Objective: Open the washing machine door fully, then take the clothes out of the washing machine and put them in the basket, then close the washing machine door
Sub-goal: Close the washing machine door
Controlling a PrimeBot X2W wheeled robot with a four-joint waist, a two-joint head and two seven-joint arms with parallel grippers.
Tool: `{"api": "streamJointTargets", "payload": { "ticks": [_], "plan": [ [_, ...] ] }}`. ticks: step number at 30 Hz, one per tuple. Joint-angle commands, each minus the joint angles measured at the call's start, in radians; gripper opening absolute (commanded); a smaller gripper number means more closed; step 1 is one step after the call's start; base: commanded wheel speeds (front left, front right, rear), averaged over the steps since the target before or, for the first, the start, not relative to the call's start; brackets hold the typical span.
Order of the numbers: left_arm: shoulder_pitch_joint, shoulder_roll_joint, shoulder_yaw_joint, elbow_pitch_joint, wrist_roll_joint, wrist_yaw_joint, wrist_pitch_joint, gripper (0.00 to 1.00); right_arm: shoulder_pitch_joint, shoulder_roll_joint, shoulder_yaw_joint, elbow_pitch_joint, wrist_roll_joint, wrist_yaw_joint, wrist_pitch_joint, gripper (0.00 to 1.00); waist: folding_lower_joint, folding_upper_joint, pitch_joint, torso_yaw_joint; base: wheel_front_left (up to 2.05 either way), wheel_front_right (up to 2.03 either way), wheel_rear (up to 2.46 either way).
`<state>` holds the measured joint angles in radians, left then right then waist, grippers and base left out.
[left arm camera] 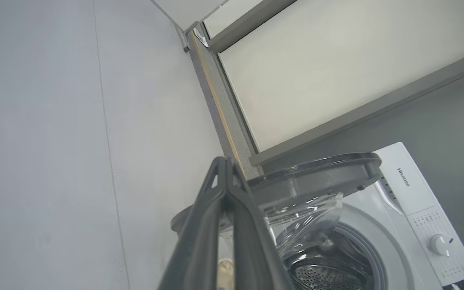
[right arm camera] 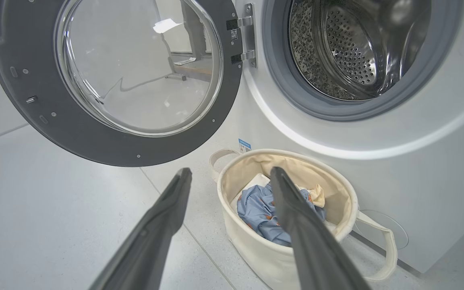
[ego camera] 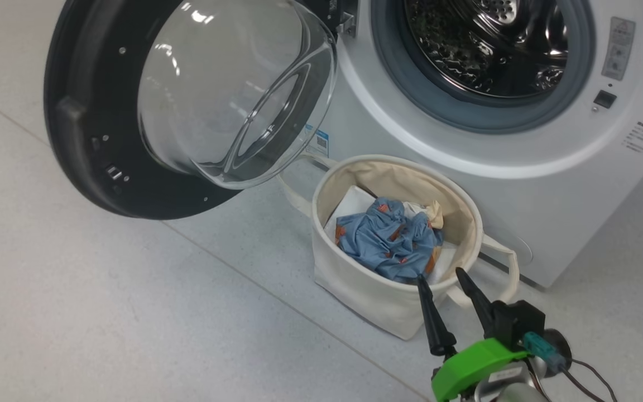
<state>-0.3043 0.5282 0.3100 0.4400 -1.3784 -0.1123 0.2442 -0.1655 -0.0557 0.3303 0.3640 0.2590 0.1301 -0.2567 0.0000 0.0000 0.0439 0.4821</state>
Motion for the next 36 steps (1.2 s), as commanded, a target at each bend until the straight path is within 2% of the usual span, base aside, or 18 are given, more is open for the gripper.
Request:
{"api": "streamJointTargets", "payload": {
  "ticks": [1,5,9,13,16,25,36],
  "plan": [
    [-0.078,0.077,0.053,0.002,-0.039,-0.002,0.047,0.00,-0.046,-0.002,0.023,-0.025,-0.008,0.001,-0.005,1.00,0.0000,0.0000,0.005,-0.007,0.00,0.00,0.00],
    [-0.195,0.124,0.085,0.117,-0.175,0.028,0.203,0.00,-0.063,-0.016,0.033,-0.025,-0.017,0.001,0.001,1.00,0.0000,0.0000,0.030,-0.027,0.00,0.00,0.00],
    [-0.301,0.165,0.108,0.204,-0.258,0.049,0.304,0.00,-0.084,-0.032,0.033,-0.039,-0.029,0.001,0.017,1.00,0.0000,0.0000,0.066,-0.056,0.00,0.00,0.00],
    [-0.404,0.208,0.091,0.299,-0.261,0.057,0.334,0.00,-0.100,-0.054,0.023,-0.065,-0.043,0.001,0.041,1.00,0.0000,0.0000,0.111,-0.087,0.00,0.00,0.00],
    [-0.462,0.216,0.073,0.340,-0.265,0.048,0.366,0.00,-0.108,-0.065,0.015,-0.087,-0.052,0.001,0.053,1.00,0.0000,0.0000,0.139,-0.106,0.00,0.00,0.00],
    [-0.606,0.225,0.003,0.434,-0.208,0.007,0.354,0.00,-0.117,-0.090,-0.021,-0.159,-0.082,0.001,0.092,1.00,0.0000,0.0000,0.225,-0.150,0.00,0.00,0.00],
    [-0.686,0.217,0.000,0.519,-0.197,-0.017,0.315,0.00,-0.116,-0.103,-0.055,-0.228,-0.114,0.001,0.124,1.00,0.0000,0.0000,0.303,-0.187,0.00,0.00,0.00]
  ]
}}
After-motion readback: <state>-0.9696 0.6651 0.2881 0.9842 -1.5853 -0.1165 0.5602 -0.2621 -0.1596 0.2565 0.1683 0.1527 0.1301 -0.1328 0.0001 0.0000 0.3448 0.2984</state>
